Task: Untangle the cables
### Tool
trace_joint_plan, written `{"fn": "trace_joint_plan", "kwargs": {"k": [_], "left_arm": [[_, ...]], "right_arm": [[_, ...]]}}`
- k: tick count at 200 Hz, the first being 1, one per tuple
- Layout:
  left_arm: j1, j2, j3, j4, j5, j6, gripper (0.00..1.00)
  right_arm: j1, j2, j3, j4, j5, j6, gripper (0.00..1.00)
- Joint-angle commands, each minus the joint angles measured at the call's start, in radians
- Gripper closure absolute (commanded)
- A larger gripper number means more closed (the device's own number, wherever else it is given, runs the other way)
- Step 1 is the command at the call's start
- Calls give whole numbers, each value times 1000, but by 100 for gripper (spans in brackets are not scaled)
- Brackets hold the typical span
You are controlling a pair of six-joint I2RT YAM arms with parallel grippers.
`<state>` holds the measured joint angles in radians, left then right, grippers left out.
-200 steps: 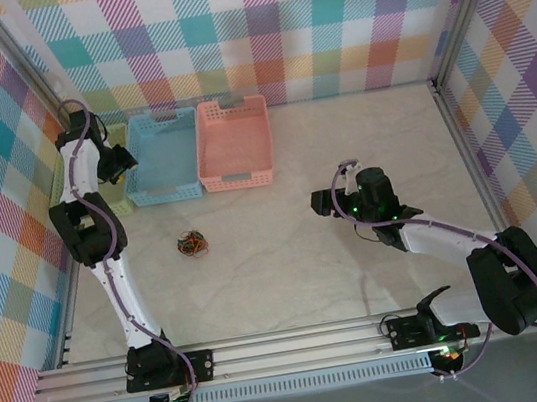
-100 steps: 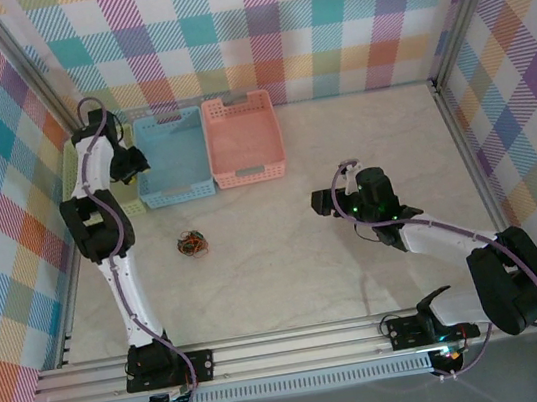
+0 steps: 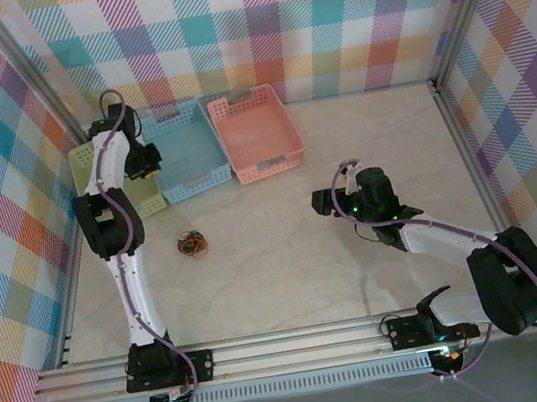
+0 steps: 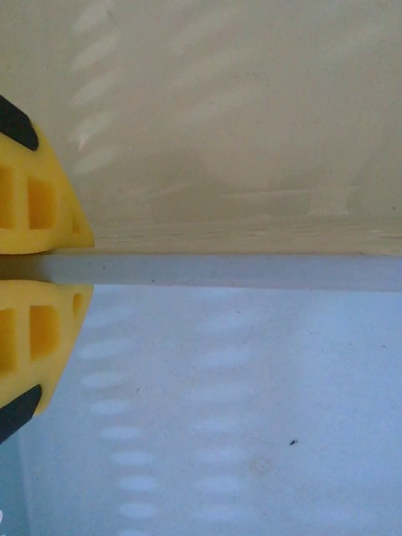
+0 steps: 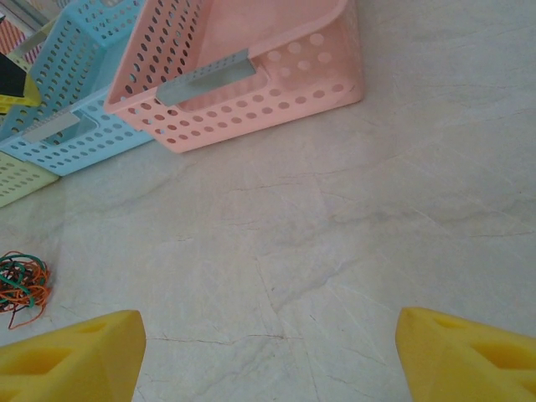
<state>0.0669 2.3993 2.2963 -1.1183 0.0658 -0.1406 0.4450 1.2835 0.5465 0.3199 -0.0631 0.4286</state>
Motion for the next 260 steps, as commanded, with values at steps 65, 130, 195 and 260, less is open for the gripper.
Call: {"fn": "trace_joint_plan", "kwargs": {"k": [65, 130, 195, 260], "left_arm": [[-186, 42, 56, -30, 20, 29, 100], [-277, 107, 167, -49, -5, 16, 100], [-325, 150, 195, -23, 23, -56, 100], [-331, 151, 219, -38, 14, -44, 78]], "right_arm": [[6, -18, 23, 2, 6, -14, 21], [5, -10, 23, 7, 9, -11, 21], [6, 0, 26, 7, 9, -13, 21], [6, -1, 29, 1, 16, -19, 21]]}}
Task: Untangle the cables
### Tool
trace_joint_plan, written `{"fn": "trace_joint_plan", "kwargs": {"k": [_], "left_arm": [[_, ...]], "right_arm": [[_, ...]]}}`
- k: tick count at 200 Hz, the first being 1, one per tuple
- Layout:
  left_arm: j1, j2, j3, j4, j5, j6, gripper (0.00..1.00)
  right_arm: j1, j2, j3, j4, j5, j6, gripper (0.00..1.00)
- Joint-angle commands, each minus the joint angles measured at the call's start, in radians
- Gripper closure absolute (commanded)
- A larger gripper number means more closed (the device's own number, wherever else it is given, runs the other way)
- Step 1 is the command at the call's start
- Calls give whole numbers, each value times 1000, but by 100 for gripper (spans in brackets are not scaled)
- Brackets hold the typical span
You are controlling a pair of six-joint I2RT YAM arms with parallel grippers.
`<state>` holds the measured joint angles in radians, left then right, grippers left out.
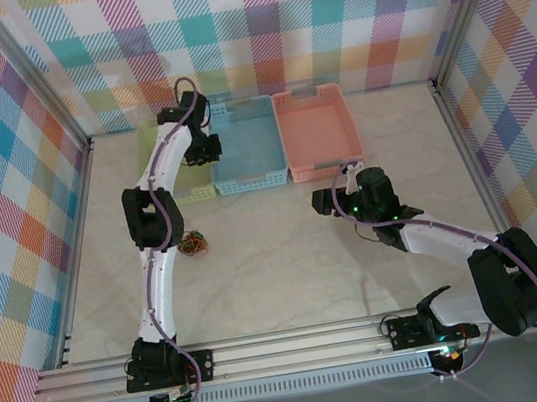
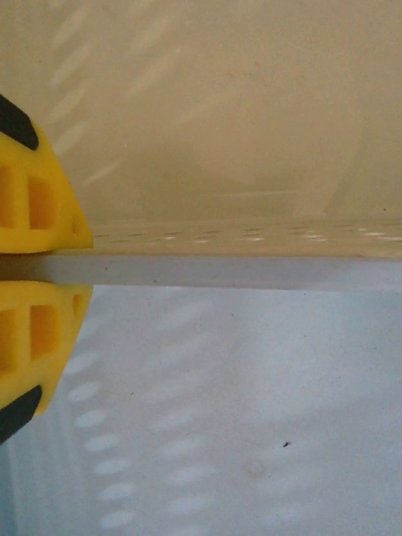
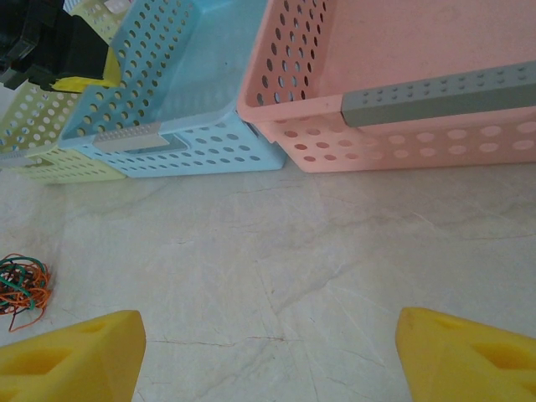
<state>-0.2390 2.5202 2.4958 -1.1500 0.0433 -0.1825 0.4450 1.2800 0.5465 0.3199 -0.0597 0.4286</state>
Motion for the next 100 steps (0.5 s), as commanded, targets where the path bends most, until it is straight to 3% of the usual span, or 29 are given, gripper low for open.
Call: {"fn": "trace_joint_plan", "kwargs": {"k": [1, 51, 81, 100], "left_arm": [[-25, 30, 20, -5, 37, -2, 77], [-22, -61, 64, -25, -49, -5, 39], [-21, -187, 42, -22, -114, -27, 32], [-21, -330, -98, 7, -196, -92, 32]], "right_arm": [[6, 2, 29, 1, 13, -20, 21], [6, 8, 30, -2, 14, -22, 21], [6, 9, 30, -1, 14, -23, 21], [6, 6, 32, -3, 12, -22, 21]]}}
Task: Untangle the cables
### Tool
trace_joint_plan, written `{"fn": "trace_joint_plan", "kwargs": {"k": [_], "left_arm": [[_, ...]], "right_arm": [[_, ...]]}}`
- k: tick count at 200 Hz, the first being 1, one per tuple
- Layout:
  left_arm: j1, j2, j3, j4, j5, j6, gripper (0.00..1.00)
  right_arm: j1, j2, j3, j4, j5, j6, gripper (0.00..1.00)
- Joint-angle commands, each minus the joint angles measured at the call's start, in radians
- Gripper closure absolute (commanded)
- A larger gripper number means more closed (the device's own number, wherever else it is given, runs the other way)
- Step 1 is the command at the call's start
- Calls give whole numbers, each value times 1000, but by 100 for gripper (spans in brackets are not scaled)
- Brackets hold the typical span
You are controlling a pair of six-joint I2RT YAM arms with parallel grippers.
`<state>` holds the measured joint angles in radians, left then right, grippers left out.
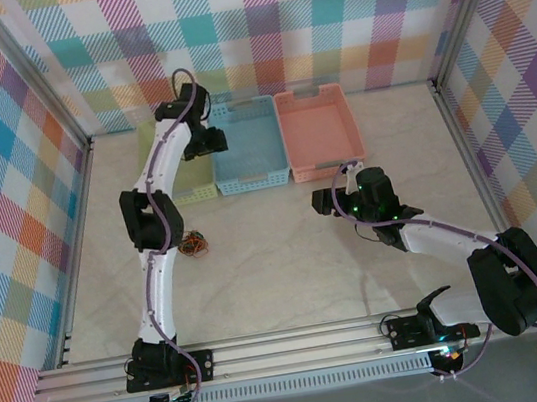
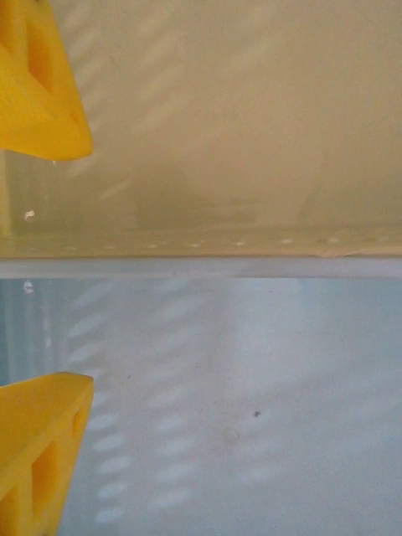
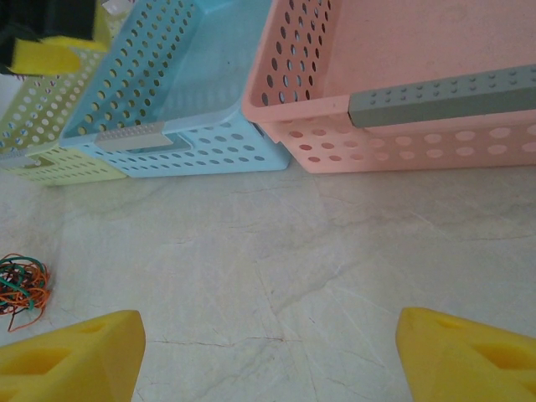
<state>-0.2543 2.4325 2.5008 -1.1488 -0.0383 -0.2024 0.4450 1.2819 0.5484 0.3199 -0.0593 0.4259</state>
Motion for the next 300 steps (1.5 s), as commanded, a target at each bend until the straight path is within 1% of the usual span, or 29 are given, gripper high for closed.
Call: {"fn": "trace_joint_plan", "kwargs": {"k": [1, 16, 40, 57, 68, 87, 100, 130, 141, 154, 162, 182, 231, 267, 284, 300], "left_arm": [[-5, -251, -114, 9, -116, -77, 32], [-6, -413, -329, 92, -123, -115, 32], [-6, -700, -740, 253, -110, -168, 32], [-4, -862, -952, 301, -124, -237, 32], [-6, -943, -1074, 329, -79, -260, 32], [-7, -1044, -1263, 354, -38, -339, 34], [-10, -1081, -1356, 364, -1, -348, 35], [-10, -1135, -1512, 389, -50, -376, 32], [-10, -1138, -1557, 415, -36, -390, 31], [-12, -1117, -1590, 455, -9, -397, 24], [-11, -1093, -1593, 463, -4, -396, 22], [-12, -1030, -1579, 465, -23, -391, 20], [-13, -941, -1549, 501, -2, -385, 22], [-13, -872, -1470, 449, -47, -369, 24], [-13, -860, -1468, 446, -67, -371, 26], [-12, -846, -1479, 458, -62, -373, 28]], "right_arm": [[6, 4, 29, -4, 12, -20, 21], [6, -1, 29, -4, 13, -21, 21], [6, -3, 28, -4, 10, -16, 20], [6, -1, 29, -3, 6, -13, 20], [6, -1, 31, -2, 0, -10, 20], [6, 2, 36, -1, -5, -6, 20], [6, 1, 38, -1, -11, -3, 20], [6, -3, 36, -3, -15, -1, 20], [6, -3, 35, 0, -17, 3, 20], [6, -1, 35, 0, -16, 4, 20], [6, 1, 33, 1, -14, 4, 20], [6, 4, 34, 1, -13, 4, 20], [6, 5, 32, 1, -6, 0, 20], [6, 13, 33, 1, -5, 0, 20], [6, 13, 33, 1, -5, 0, 20], [6, 11, 33, 1, 1, -1, 20]]}}
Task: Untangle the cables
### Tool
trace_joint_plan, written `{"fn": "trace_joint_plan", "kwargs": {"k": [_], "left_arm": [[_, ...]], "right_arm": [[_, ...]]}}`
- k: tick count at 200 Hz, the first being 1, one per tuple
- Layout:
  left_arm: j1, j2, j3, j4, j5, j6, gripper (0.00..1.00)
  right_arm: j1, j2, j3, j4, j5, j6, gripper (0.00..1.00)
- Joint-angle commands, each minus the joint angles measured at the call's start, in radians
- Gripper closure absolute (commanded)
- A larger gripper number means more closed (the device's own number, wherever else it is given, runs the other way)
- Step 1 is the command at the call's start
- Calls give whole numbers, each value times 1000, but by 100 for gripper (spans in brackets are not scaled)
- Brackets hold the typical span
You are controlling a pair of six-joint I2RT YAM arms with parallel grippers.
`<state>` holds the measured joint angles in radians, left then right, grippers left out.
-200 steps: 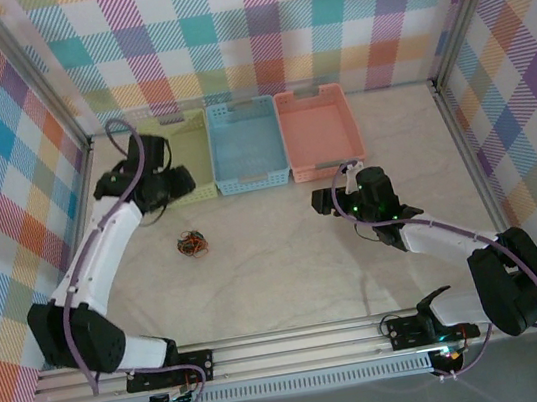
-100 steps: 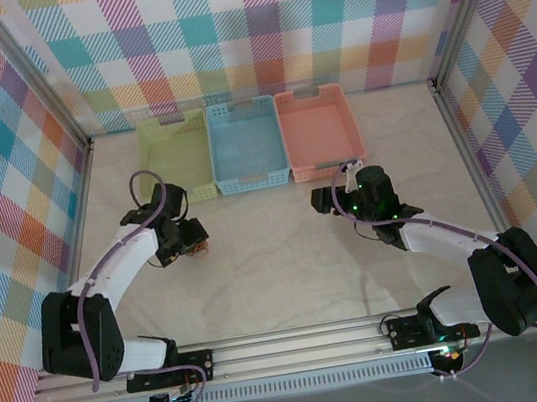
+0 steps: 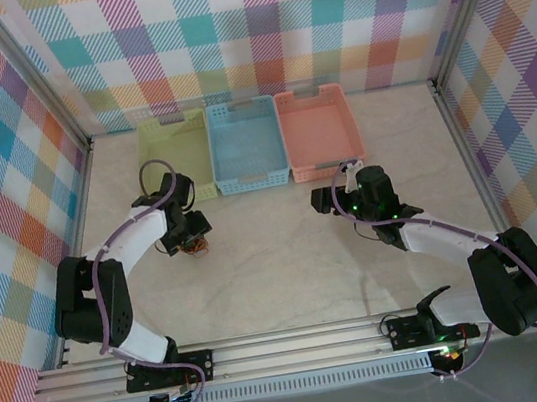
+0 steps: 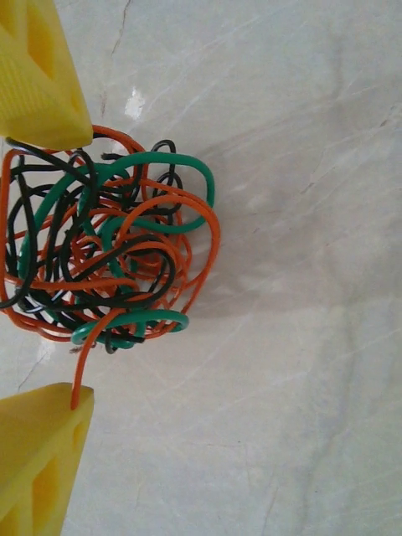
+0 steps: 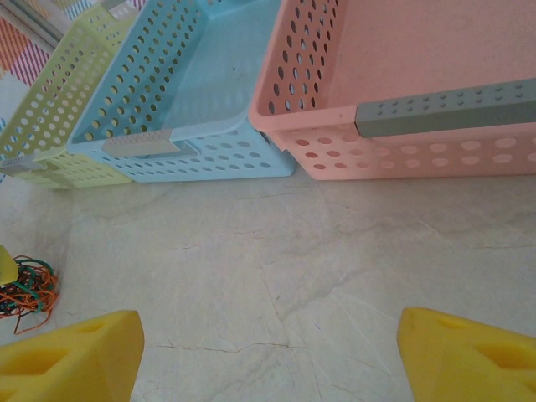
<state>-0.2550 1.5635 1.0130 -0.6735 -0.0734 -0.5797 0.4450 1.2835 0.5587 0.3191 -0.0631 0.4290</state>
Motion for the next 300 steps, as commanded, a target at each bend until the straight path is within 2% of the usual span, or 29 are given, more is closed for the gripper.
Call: {"fn": "trace_joint_plan", "kwargs": {"k": [1, 43, 65, 109, 121, 132, 162, 191, 222, 257, 300], "left_arm": [[-12, 24, 10, -17, -26, 5, 28], [-12, 56, 18, -12, 4, 8, 44], [-16, 62, 14, -2, 33, 12, 57], [-84, 76, 31, 25, 100, 6, 63], [-124, 86, 43, 50, 148, 3, 64], [-177, 98, 72, 49, 146, -1, 66], [-326, 156, 166, 46, 176, 12, 66], [-403, 234, 234, 67, 231, 50, 65], [-406, 295, 276, 69, 251, 112, 63], [-402, 284, 285, 85, 310, 225, 44], [-301, 172, 180, 237, 478, 289, 39]], "right_arm": [[6, 10, 22, 1, 5, -4, 20], [6, 18, 24, 1, 4, -4, 20], [6, 16, 23, -2, 7, -6, 19], [6, 16, 23, -4, 13, -9, 19], [6, 17, 23, -4, 14, -10, 19], [6, 19, 23, -4, 16, -12, 19], [6, 27, 23, -4, 29, -18, 19], [6, 41, 22, 1, 33, -20, 19], [6, 67, 26, 5, 35, -24, 19], [6, 83, 26, 13, 34, -26, 19], [6, 79, 15, 41, 3, -34, 19]]}}
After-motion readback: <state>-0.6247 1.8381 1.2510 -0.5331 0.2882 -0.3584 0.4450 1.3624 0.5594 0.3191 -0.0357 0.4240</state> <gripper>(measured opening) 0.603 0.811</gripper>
